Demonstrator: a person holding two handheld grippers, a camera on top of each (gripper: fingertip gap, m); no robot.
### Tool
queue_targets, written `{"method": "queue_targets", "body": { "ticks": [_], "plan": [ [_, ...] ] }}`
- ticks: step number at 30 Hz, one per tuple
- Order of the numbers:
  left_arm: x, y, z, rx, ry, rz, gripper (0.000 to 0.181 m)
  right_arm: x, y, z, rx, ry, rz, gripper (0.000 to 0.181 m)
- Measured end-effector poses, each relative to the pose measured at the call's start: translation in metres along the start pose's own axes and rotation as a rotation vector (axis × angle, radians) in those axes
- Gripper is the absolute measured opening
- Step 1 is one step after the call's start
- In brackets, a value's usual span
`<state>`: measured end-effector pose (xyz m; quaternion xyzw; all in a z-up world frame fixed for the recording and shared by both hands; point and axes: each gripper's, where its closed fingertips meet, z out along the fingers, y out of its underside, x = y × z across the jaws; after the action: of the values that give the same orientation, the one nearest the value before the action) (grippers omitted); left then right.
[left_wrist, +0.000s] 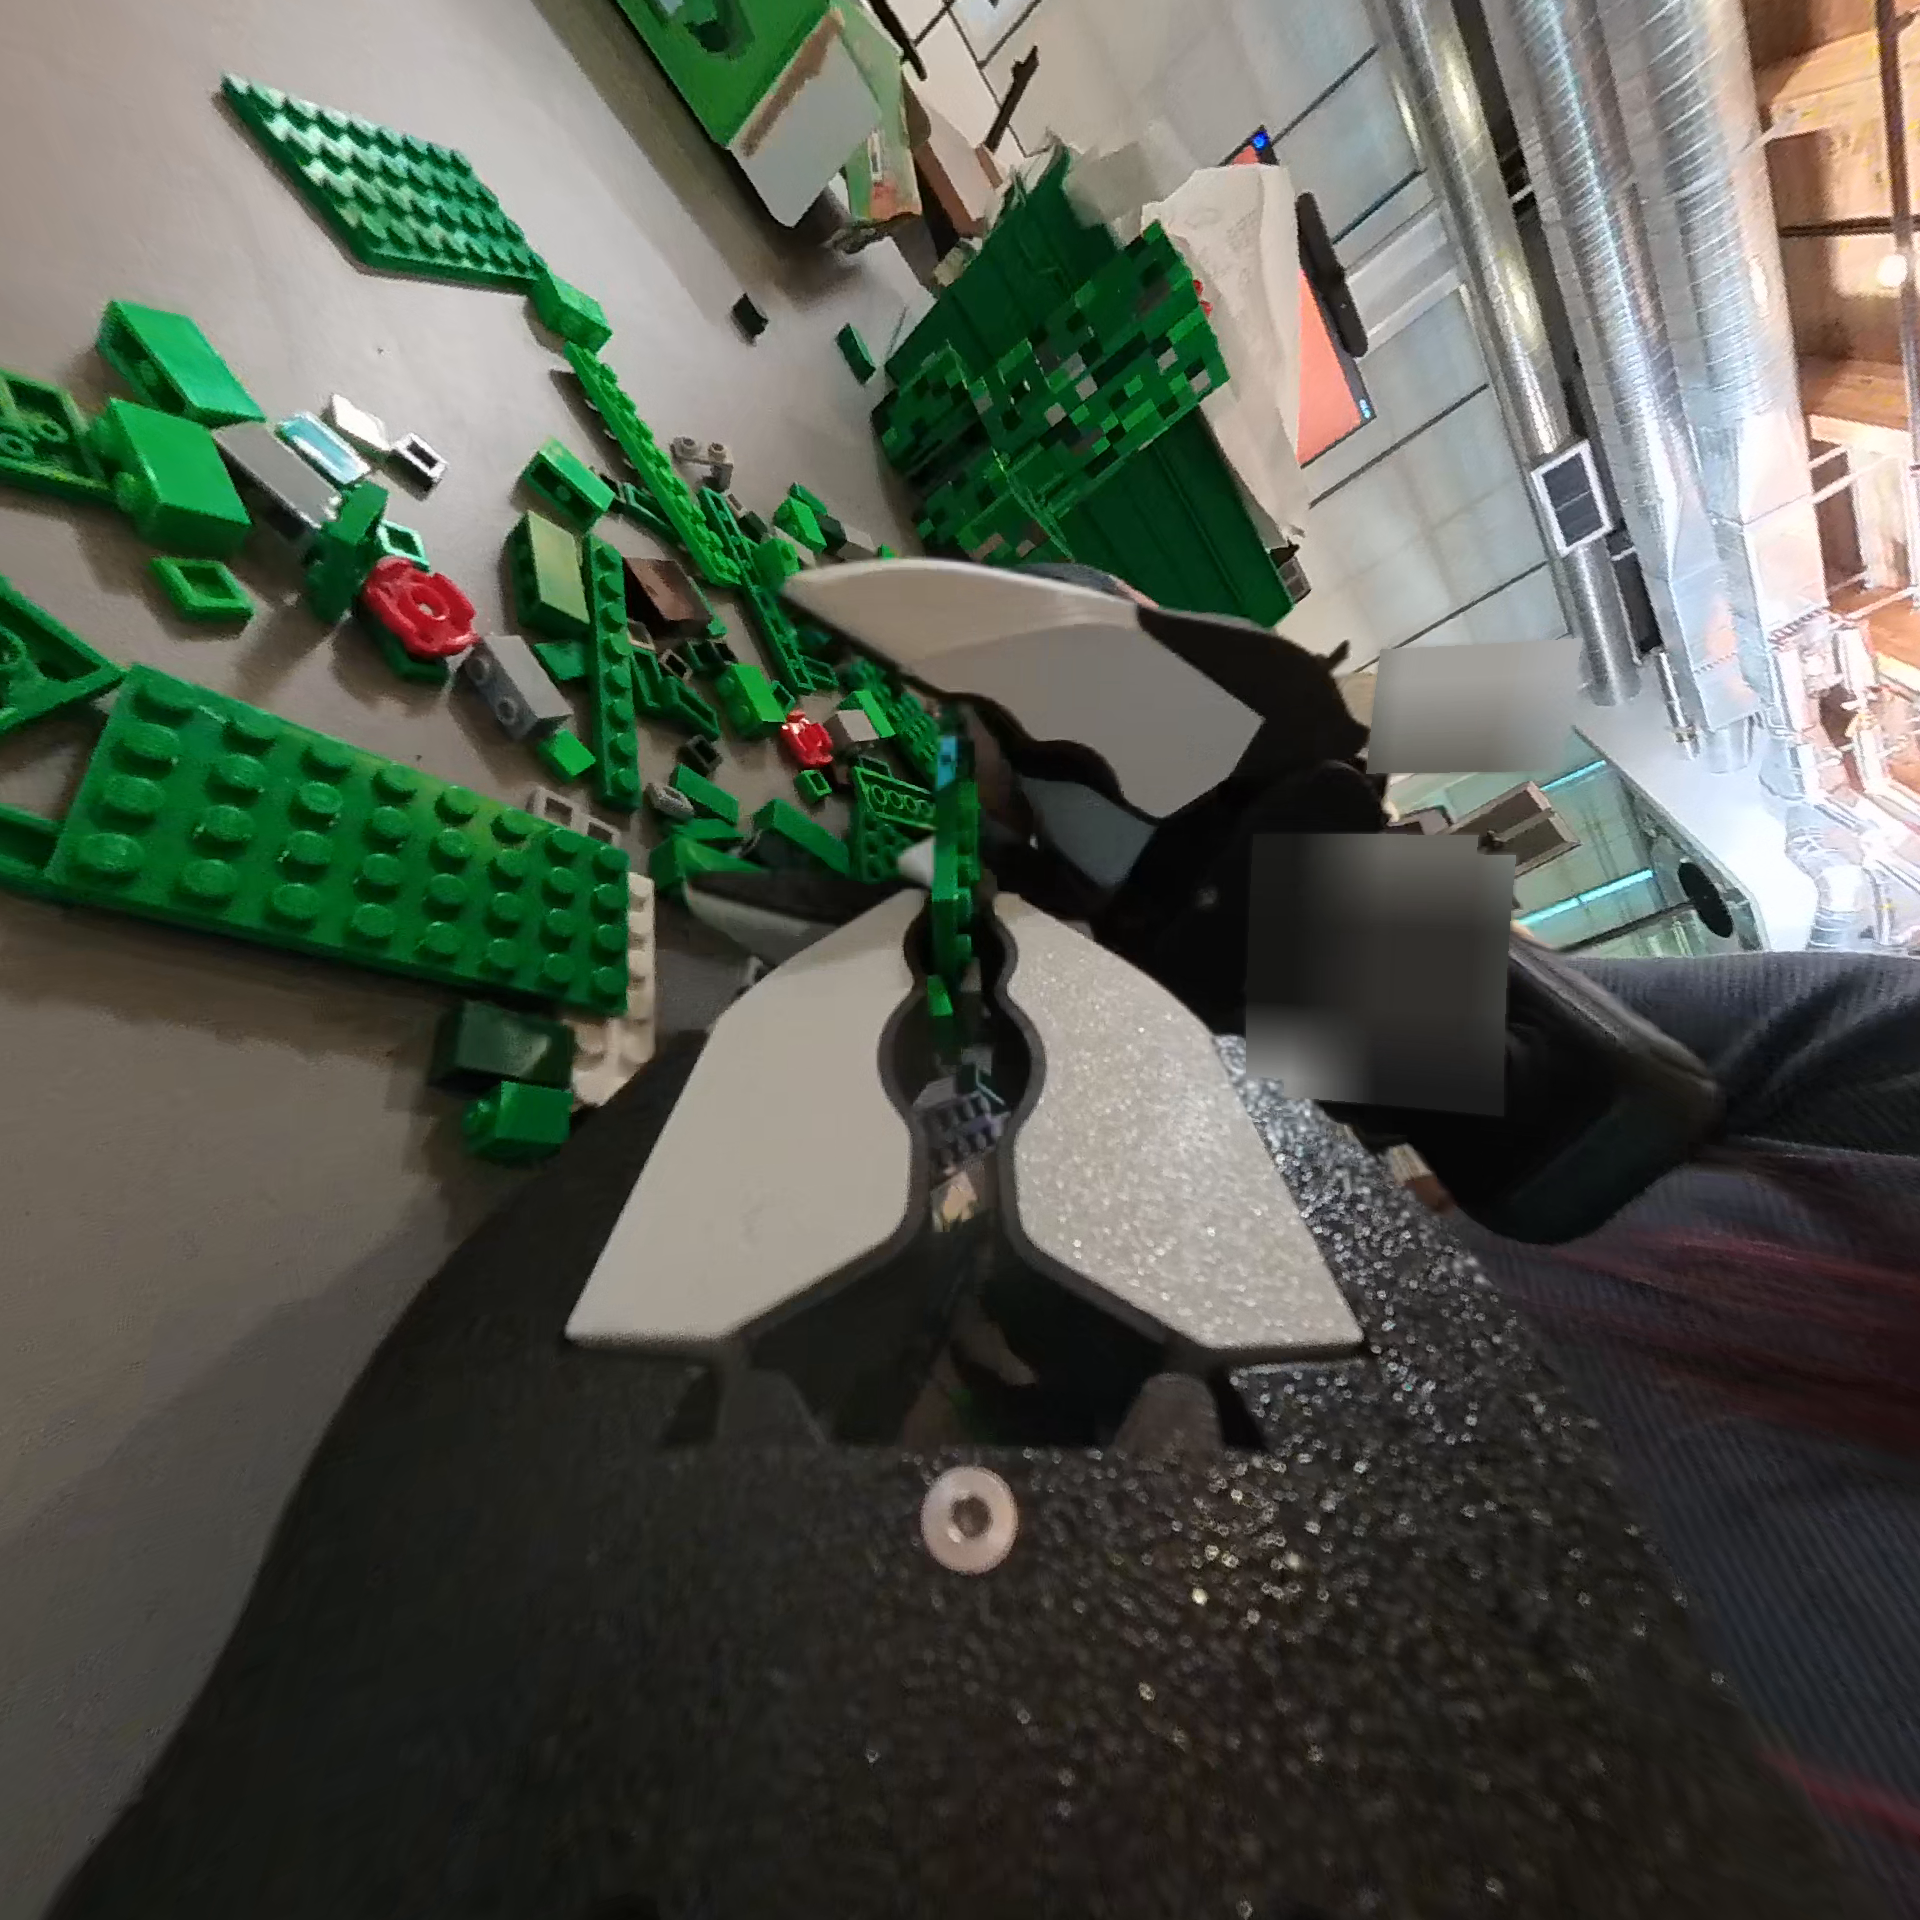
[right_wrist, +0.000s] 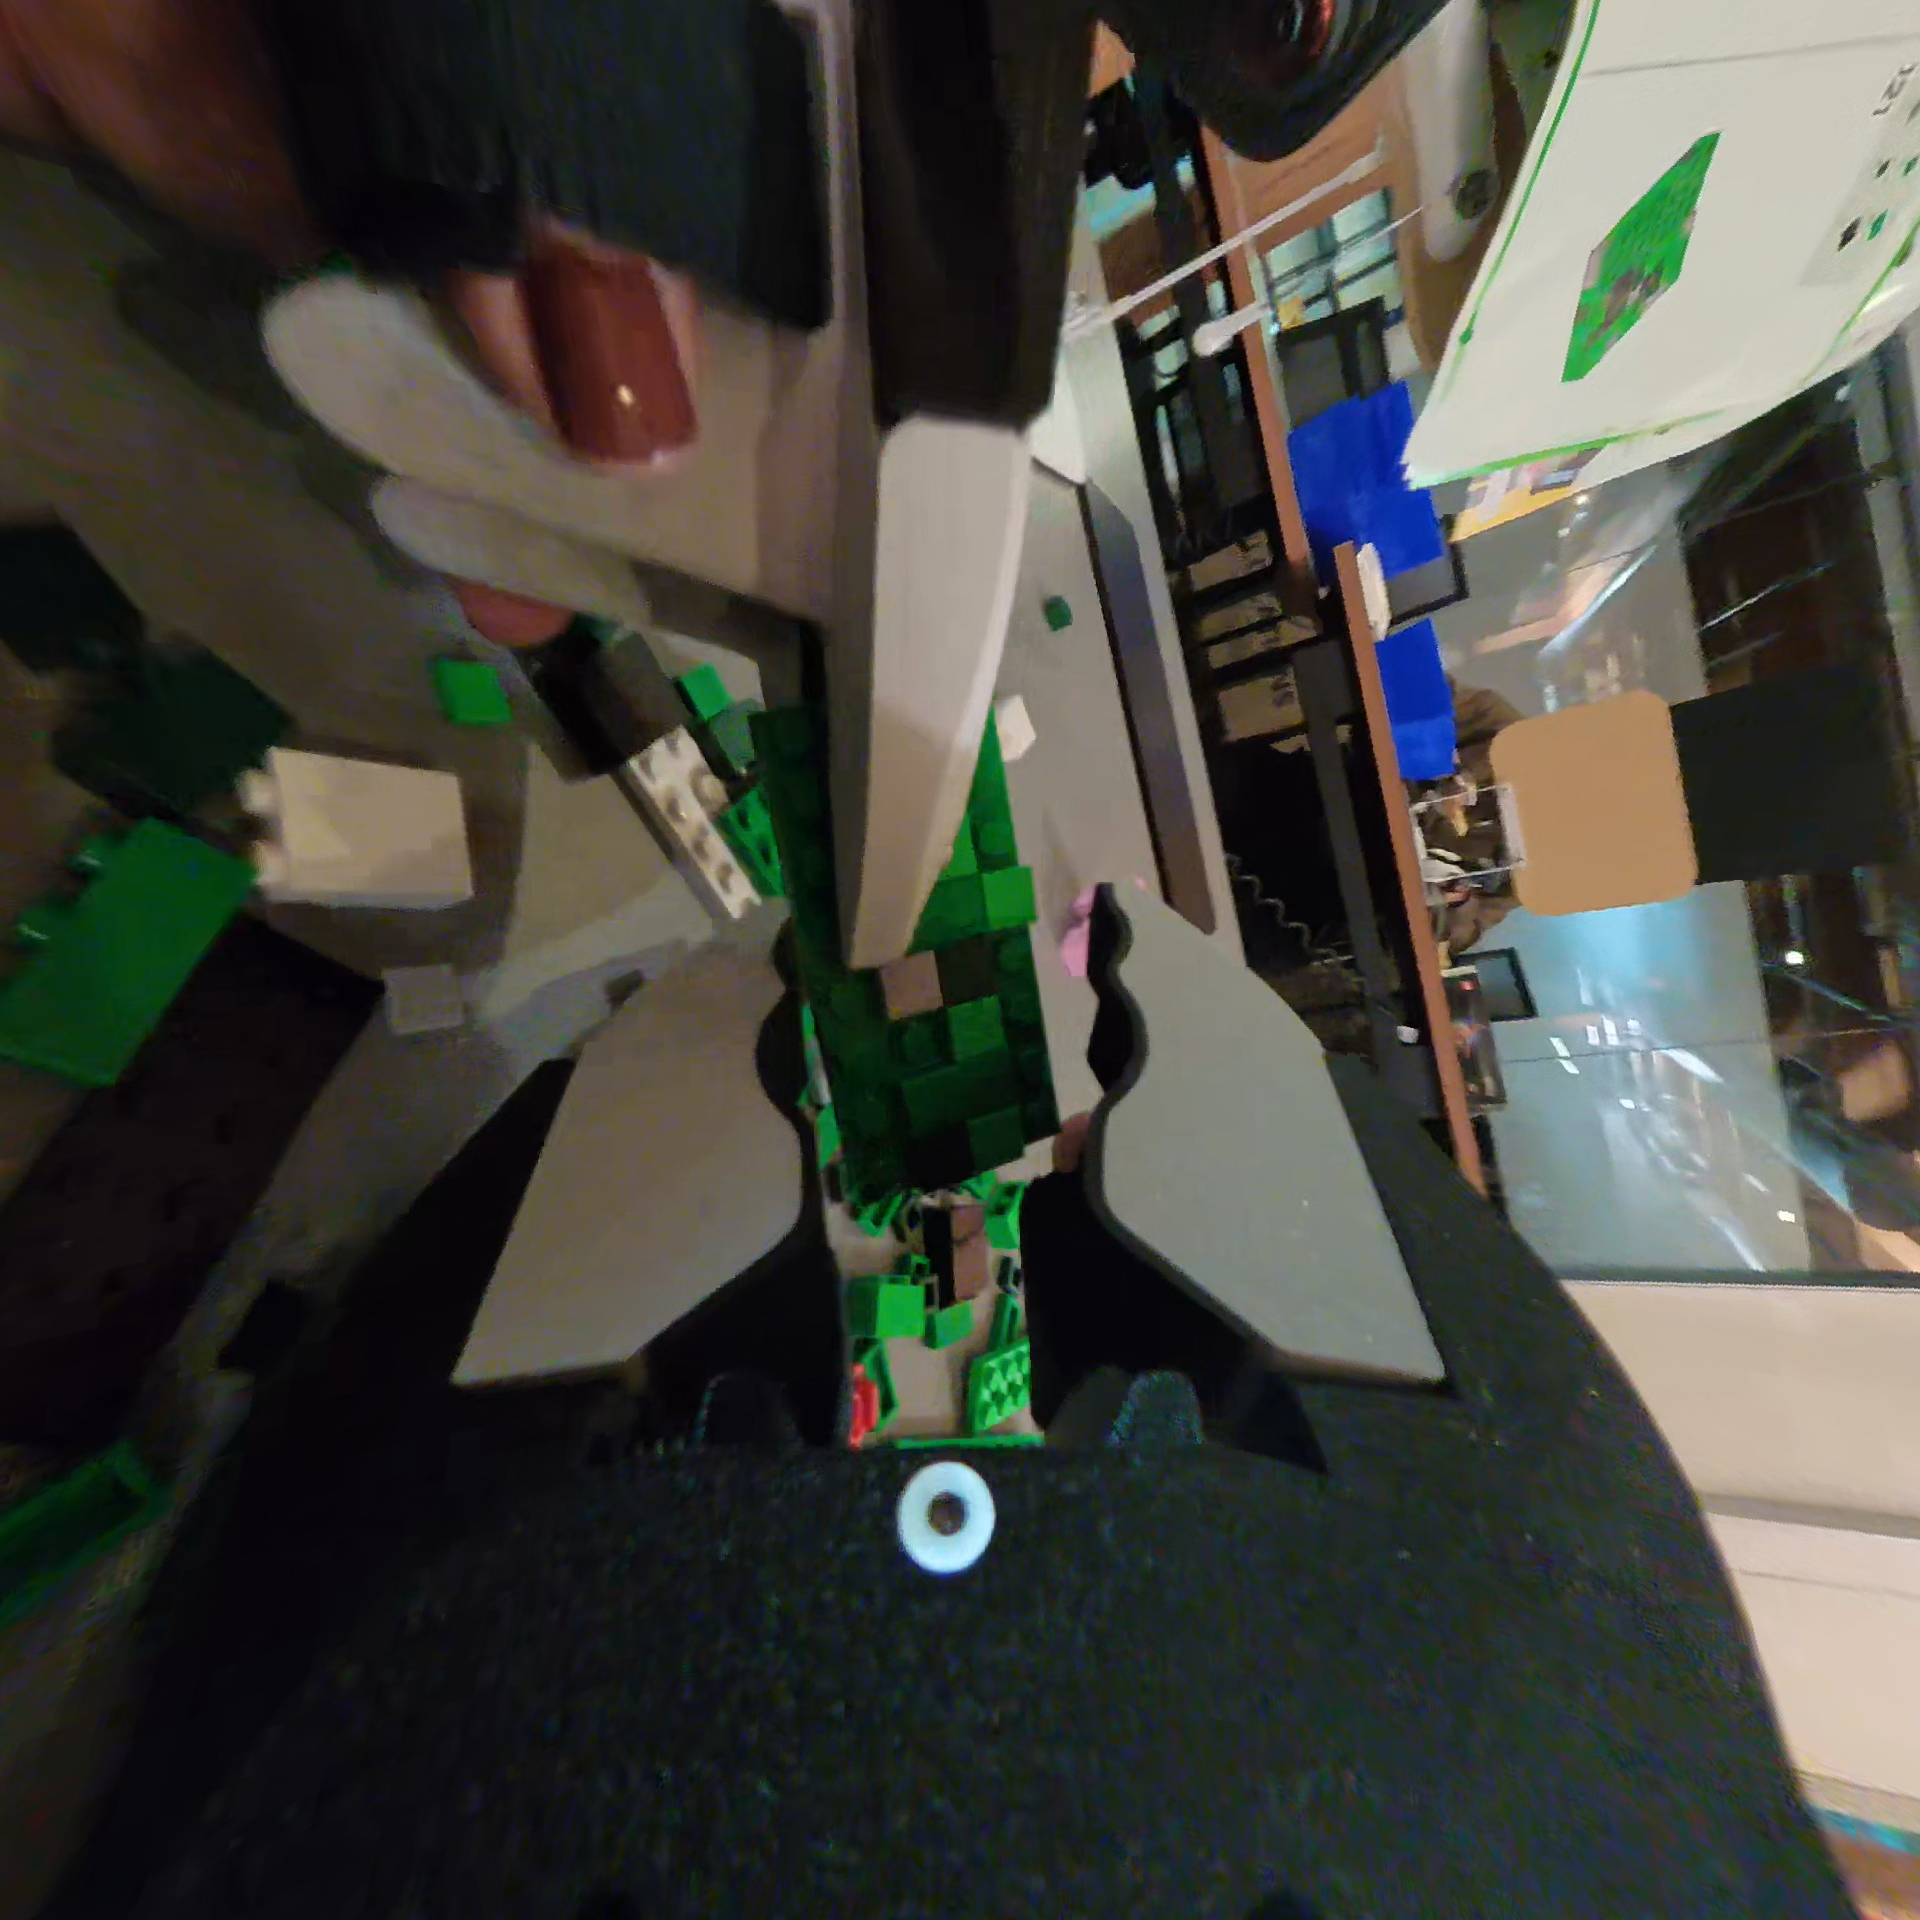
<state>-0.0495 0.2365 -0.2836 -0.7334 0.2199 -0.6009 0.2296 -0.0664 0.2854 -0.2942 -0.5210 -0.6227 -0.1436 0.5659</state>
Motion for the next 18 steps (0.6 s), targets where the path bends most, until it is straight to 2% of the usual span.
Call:
{"method": "queue_targets", "body": {
  "ticks": [2, 6, 10, 13, 18],
  "plan": [
    [-0.002, 0.0, 0.0, -0.001, -0.019, -0.001, 0.006, -0.004, -0.002, 0.001, -0.009, -0.017, -0.001, 0.057],
    [-0.004, 0.005, 0.004, -0.035, -0.045, 0.02, 0.007, -0.01, -0.005, 0.003, -0.014, -0.016, -0.048, 0.054],
    [-0.002, 0.009, 0.006, -0.055, -0.045, 0.039, 0.007, -0.01, -0.004, 0.005, -0.029, -0.009, -0.065, 0.039],
    [-0.003, 0.008, 0.007, -0.05, -0.06, 0.064, 0.007, -0.008, -0.003, 0.004, -0.031, -0.003, -0.056, 0.038],
    [0.006, -0.003, 0.002, 0.029, 0.037, 0.006, 0.007, 0.01, -0.01, 0.001, -0.029, 0.137, -0.161, 0.039]
  ]
}}
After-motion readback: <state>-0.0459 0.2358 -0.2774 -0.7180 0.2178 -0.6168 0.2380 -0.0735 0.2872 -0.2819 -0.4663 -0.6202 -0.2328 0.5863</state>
